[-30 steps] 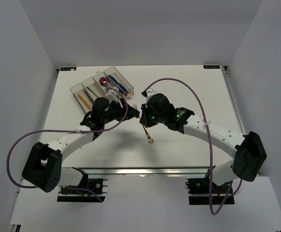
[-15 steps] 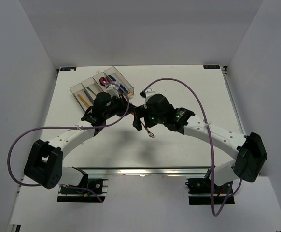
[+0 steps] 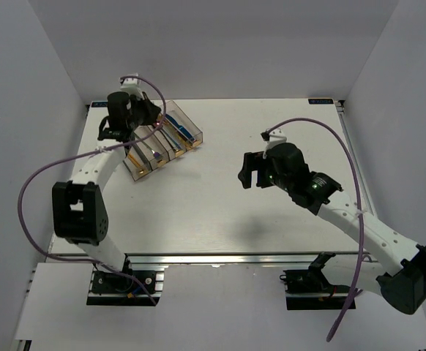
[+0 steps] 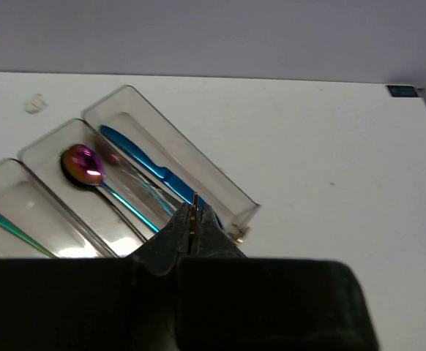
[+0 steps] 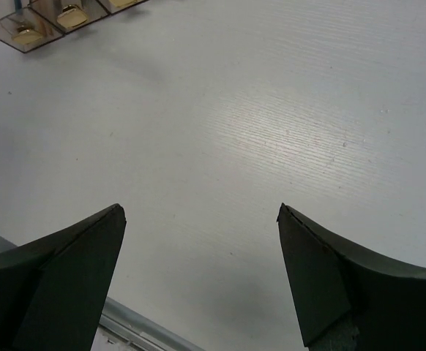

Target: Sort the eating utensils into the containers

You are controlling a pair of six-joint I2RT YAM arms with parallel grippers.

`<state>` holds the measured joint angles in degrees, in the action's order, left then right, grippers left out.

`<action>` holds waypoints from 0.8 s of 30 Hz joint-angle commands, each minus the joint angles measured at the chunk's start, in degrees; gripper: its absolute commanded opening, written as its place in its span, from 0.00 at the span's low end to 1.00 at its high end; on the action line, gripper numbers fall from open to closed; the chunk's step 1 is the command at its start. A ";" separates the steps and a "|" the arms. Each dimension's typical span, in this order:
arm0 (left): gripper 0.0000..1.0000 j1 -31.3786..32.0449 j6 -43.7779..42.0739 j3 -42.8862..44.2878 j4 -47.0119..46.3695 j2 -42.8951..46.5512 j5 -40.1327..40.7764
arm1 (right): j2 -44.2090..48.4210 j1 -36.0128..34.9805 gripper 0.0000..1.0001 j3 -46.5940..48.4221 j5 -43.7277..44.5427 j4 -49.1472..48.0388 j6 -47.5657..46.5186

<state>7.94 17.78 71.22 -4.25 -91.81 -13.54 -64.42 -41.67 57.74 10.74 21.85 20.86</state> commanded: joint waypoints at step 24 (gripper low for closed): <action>0.03 -18.14 -10.14 26.69 8.12 -28.25 -17.49 | 3.43 0.71 0.89 -5.53 -4.68 -2.07 -5.74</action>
<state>-9.76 8.36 96.01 3.49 -121.34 -29.19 -61.23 -41.21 52.60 6.92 22.20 16.10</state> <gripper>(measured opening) 0.039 0.894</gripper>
